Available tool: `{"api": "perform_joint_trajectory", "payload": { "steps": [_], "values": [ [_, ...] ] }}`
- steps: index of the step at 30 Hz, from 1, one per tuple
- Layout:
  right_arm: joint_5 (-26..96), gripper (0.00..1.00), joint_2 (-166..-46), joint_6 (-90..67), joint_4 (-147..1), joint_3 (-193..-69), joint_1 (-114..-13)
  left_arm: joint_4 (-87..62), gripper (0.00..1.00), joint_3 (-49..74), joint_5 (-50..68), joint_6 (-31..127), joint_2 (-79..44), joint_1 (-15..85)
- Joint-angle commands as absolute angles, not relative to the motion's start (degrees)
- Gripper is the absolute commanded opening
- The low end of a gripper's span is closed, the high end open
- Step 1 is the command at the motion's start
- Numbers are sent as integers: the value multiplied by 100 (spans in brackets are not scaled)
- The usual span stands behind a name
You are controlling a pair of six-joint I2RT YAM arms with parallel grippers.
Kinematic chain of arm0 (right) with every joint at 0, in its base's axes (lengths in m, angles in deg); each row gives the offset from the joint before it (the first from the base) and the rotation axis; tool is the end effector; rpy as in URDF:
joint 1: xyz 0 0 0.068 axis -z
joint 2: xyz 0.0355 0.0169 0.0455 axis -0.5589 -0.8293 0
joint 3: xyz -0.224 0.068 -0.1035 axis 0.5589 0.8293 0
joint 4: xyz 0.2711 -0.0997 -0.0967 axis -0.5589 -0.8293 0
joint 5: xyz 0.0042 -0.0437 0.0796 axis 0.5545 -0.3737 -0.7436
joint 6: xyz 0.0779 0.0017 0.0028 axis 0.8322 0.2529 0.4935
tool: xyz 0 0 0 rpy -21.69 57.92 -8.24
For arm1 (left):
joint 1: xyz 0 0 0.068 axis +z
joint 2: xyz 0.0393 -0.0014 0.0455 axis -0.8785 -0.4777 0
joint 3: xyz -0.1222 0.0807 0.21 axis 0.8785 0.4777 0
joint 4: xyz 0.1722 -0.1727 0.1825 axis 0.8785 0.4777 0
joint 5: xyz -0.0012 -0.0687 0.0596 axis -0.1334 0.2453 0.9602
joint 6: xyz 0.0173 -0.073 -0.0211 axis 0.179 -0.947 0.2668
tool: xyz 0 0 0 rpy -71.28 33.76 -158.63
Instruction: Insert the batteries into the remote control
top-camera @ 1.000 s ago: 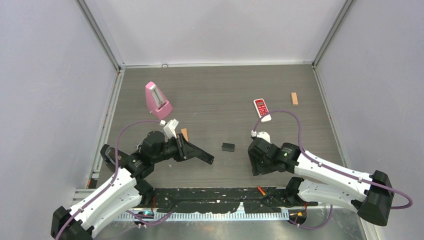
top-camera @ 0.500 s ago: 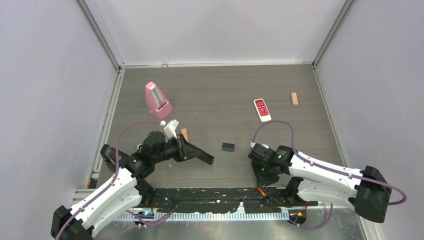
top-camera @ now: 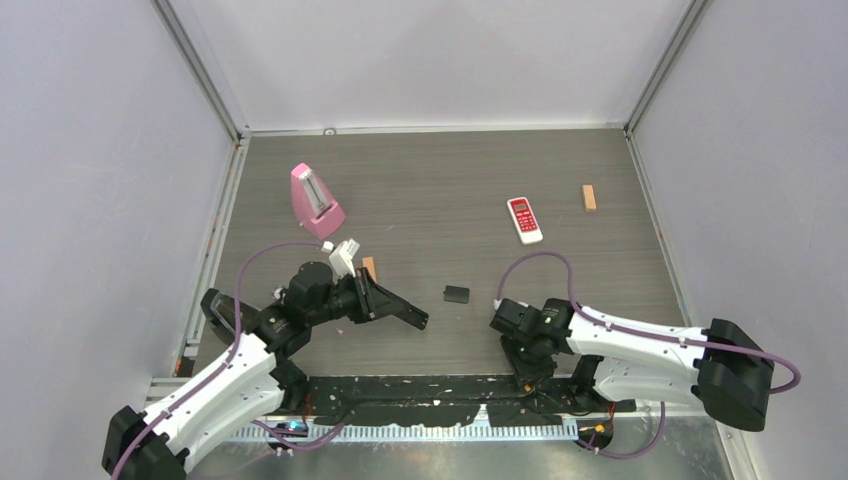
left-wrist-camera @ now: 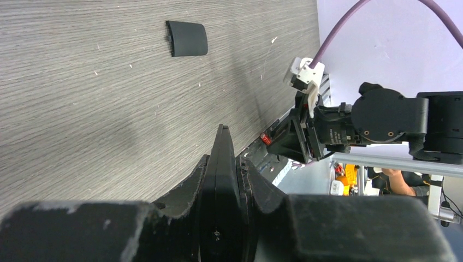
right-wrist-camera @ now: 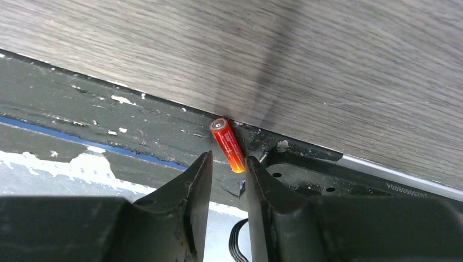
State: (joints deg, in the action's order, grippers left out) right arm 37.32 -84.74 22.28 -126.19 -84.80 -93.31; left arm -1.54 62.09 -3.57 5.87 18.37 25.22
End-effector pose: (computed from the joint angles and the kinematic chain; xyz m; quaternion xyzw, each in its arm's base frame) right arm 0.0925 0.1676 0.0908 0.1656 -0.9839 -0.0676 0.0014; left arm 0.1868 -0.1663 0.1826 -0.0332 0.8388 -0.4768 0.2606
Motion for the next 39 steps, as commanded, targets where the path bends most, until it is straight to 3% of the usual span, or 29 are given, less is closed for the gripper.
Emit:
{"api": "perform_joint_trajectory", "payload": {
  "steps": [1, 10, 19, 26, 39],
  "values": [
    [3722, 33, -8616, 2351, -12347, -8310, -9444, -464, 0, 6186, -355, 600, 1855, 2543],
    [4029, 6, -8427, 2402, -12310, -8342, -9485, -507, 0, 6189, -522, 556, 1809, 2538],
    [4001, 5, -7654, 1671, -12410, -9455, -9561, -2260, 0, 6493, -2260, 98, 850, 2540],
    [4160, 5, -8229, 697, -12621, -10789, -10129, -4094, 0, 6755, -2993, -1088, 40, 2542],
    [4561, 6, -9735, 104, -13914, -12835, -10339, -3969, 0, 6717, -3196, -1616, -375, 2525]
  ]
}}
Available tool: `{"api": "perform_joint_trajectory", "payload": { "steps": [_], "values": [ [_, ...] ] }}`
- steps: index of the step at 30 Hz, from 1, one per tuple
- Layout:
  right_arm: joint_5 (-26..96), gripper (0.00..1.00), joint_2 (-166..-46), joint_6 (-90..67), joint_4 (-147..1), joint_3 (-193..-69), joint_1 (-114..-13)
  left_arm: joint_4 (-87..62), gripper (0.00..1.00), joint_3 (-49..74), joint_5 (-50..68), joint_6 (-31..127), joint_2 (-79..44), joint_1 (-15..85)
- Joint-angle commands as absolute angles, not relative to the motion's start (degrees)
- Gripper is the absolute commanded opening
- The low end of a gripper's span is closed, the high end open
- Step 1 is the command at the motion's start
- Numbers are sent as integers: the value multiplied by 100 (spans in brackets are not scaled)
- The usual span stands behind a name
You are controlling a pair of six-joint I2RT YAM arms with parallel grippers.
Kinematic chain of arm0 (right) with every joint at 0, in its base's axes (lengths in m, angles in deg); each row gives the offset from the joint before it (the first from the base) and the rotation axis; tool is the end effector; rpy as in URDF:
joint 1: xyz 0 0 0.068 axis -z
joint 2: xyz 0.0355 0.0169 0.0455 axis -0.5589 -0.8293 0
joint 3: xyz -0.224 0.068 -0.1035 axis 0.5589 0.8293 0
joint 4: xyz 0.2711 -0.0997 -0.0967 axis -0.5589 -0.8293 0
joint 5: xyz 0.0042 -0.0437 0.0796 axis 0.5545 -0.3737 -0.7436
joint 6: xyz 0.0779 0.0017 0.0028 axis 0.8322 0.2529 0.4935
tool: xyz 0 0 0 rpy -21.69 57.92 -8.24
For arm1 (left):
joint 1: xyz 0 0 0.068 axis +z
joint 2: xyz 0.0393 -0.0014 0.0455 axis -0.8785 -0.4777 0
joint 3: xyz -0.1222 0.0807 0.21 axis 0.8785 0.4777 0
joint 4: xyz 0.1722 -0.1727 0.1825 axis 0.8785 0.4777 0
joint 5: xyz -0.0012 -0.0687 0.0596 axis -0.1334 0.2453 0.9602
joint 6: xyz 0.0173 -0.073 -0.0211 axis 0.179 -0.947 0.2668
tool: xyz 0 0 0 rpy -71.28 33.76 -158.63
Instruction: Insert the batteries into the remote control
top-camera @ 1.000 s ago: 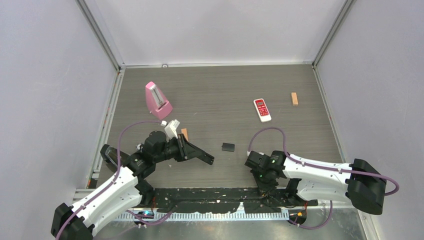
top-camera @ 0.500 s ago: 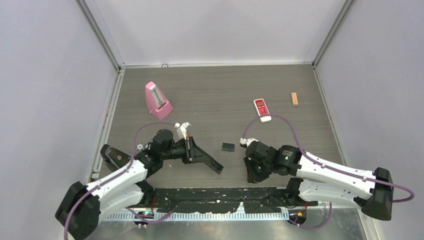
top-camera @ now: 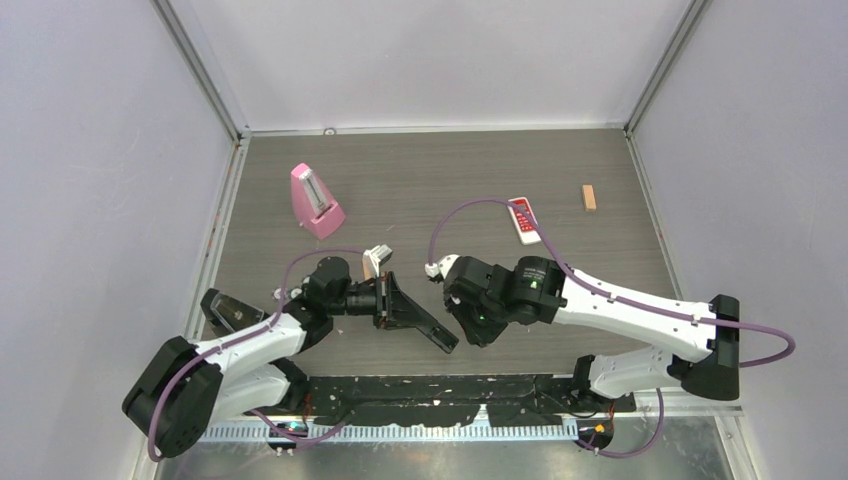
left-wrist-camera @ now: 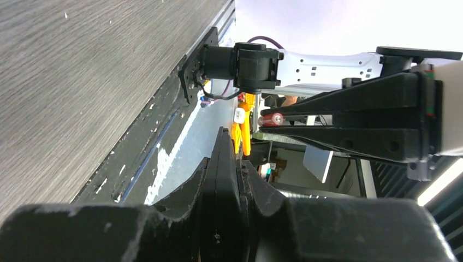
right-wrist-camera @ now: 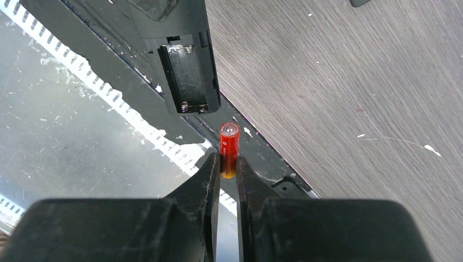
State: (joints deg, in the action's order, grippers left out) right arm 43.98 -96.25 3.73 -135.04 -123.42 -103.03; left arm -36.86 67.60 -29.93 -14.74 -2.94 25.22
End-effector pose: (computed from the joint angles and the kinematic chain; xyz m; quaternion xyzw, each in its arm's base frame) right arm 0.1063 0.2726 0.2609 -0.3883 0.8975 0.1396 0.1557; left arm 0.1853 -0.1964 0.1343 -0.0185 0.7758 -0.6292 0.0435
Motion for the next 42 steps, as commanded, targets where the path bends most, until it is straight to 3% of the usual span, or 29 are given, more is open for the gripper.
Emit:
{"api": "perform_joint_trajectory", "payload": {
  "steps": [1, 42],
  "values": [
    [4550, 7, -9778, 87, -13924, -12875, -10347, -3961, 0, 6717, -3209, -1622, -396, 2519],
    [4423, 13, -11168, -76, -13615, -13355, -10772, -3990, 0, 6665, -3241, -1653, -462, 2416]
  ]
}}
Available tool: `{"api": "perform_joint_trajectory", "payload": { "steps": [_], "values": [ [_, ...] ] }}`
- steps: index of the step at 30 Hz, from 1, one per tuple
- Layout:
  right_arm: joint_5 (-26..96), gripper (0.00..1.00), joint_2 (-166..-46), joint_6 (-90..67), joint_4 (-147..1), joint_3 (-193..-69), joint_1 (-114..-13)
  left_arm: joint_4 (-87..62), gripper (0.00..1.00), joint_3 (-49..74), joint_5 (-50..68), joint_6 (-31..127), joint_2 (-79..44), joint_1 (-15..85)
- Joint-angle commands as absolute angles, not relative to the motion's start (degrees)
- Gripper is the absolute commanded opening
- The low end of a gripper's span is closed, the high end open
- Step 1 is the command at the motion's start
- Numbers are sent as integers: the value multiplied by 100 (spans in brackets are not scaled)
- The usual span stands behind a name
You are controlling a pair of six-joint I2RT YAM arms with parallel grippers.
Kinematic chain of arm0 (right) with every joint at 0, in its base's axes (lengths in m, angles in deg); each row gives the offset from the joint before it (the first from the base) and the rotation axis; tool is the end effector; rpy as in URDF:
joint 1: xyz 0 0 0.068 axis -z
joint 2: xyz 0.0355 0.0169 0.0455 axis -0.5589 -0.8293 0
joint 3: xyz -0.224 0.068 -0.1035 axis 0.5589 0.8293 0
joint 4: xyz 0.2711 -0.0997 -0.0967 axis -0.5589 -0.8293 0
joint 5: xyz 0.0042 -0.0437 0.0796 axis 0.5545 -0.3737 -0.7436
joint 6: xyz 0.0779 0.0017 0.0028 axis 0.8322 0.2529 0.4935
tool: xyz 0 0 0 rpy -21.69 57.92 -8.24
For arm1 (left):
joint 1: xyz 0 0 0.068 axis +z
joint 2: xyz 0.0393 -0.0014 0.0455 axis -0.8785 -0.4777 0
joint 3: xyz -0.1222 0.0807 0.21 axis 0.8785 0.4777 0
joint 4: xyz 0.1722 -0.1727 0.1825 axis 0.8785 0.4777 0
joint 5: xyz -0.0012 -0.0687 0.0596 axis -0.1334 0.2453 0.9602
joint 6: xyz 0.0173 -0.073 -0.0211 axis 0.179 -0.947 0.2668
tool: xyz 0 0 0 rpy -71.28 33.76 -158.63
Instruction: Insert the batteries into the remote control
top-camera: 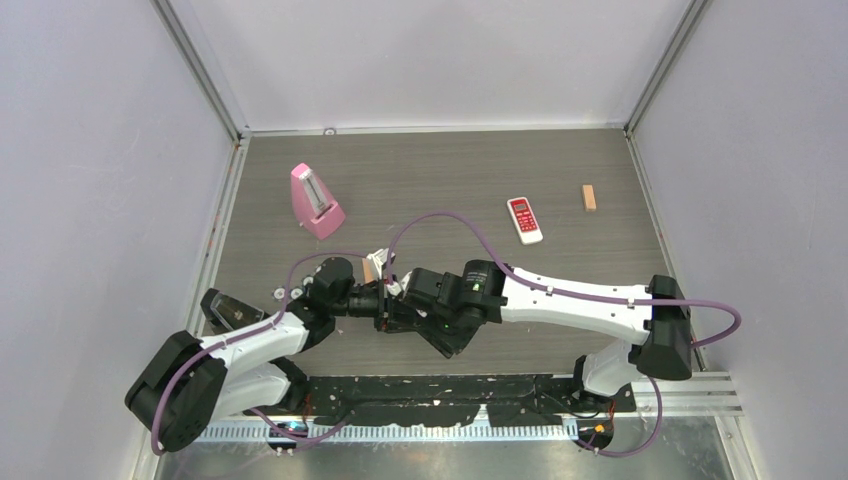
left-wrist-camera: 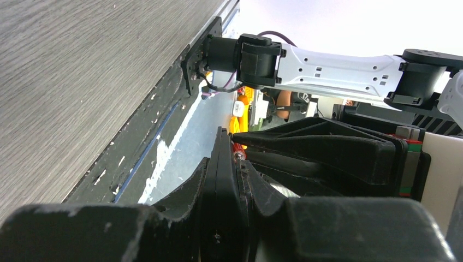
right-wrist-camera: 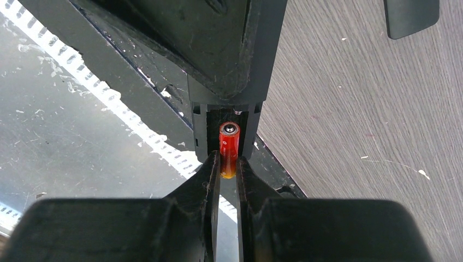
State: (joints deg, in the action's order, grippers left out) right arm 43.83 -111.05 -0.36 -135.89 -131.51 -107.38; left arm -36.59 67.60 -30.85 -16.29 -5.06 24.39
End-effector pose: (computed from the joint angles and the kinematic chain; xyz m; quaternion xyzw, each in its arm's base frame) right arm 0.0988 0.3258 0.2322 -0.4596 0.8763 0.0944 0.1091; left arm 0.1818 -0.1994 0.1249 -0.0286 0.7828 -0.6215 0.0118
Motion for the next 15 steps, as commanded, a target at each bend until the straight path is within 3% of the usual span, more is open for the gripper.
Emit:
{"api": "perform_joint_trajectory", "payload": {
  "steps": [1, 15],
  "values": [
    [4425, 13, -11167, -69, -13629, -13350, -10772, -3996, 0, 6658, -3241, -1654, -465, 2417],
    [4449, 22, -11056, -7, -13635, -13290, -10767, -4030, 0, 6660, -3216, -1642, -500, 2412]
  ]
}}
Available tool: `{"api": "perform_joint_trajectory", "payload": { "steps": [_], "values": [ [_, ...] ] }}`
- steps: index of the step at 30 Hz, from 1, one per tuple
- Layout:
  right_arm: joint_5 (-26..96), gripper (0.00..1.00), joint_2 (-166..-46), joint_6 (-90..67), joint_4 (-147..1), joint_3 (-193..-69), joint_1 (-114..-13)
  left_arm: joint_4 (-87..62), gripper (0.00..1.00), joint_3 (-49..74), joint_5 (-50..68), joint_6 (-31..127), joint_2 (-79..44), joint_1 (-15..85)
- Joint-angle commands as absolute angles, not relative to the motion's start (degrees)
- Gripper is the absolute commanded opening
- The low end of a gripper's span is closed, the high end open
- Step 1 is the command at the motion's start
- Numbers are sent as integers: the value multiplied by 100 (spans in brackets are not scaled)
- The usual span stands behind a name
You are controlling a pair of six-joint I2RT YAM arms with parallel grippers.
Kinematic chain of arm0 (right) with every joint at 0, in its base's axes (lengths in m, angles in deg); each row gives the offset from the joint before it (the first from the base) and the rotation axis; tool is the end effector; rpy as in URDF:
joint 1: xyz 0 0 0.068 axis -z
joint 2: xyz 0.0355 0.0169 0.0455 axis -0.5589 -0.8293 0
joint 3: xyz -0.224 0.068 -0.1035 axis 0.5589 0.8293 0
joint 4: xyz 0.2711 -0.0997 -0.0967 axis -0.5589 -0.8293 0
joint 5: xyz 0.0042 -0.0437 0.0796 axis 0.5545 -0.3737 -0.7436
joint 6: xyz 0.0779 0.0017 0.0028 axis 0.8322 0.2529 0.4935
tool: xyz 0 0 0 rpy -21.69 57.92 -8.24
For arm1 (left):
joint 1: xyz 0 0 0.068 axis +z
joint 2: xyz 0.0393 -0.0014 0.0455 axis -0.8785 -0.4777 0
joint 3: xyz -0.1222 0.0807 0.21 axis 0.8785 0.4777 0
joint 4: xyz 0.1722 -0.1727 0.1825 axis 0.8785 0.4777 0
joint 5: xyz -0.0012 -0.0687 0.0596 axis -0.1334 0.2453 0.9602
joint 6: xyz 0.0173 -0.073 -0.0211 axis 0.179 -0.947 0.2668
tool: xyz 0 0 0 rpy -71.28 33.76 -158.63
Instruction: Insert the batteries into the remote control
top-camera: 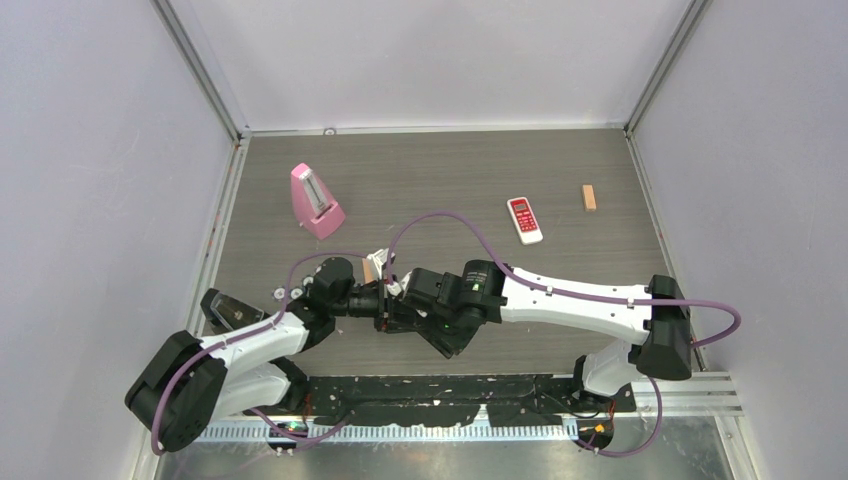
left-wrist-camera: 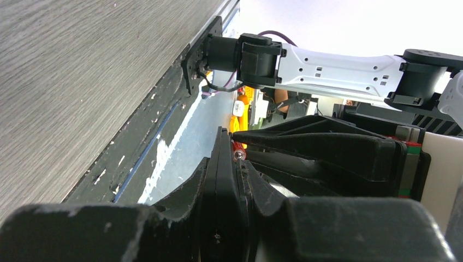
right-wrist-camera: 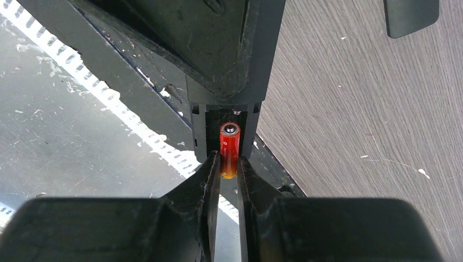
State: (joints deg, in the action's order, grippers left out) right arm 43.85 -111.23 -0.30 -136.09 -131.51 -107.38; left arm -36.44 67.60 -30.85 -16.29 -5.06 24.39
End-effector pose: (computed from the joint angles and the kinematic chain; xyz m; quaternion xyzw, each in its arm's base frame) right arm 0.0988 0.3257 0.2311 -0.4594 0.8770 0.0920 0.1069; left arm 0.1817 -0.1994 0.1246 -0.0292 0.7833 -0.6209 0.0110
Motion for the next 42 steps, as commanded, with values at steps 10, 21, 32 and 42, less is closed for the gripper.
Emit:
{"api": "perform_joint_trajectory", "payload": {
  "steps": [10, 21, 32, 42],
  "values": [
    [4495, 6, -10827, 132, -13323, -13130, -10772, -4085, 0, 6703, -3217, -1616, -511, 2417],
    [5073, 5, -8022, -1084, -10897, -11194, -10882, -3530, 0, 6649, -2855, -1132, -140, 2415],
    [5370, 5, -6645, -2019, -9459, -10256, -11028, -2576, 0, 6386, -2398, -475, 539, 2418],
    [7693, 5, -7738, 1343, -11173, -11051, -10468, -1702, 0, 6565, -687, 116, 2124, 2412]
  ]
}}
